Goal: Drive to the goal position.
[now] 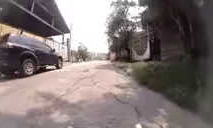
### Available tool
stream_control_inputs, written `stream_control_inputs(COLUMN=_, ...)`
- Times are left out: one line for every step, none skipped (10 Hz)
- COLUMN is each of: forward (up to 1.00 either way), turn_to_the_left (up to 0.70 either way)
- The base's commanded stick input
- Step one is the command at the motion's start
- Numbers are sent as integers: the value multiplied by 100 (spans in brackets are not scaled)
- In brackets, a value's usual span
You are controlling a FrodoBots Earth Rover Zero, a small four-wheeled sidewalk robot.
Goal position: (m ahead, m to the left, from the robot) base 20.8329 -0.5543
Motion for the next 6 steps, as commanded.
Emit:
stream_control_inputs(forward=100, turn_to_the_left=0)
stream_control_inputs(forward=100, turn_to_the_left=0)
stream_control_inputs(forward=100, turn_to_the_left=0)
stream_control_inputs(forward=100, turn_to_the_left=0)
stream_control_inputs(forward=100, turn_to_the_left=0)
stream_control_inputs(forward=100, turn_to_the_left=0)
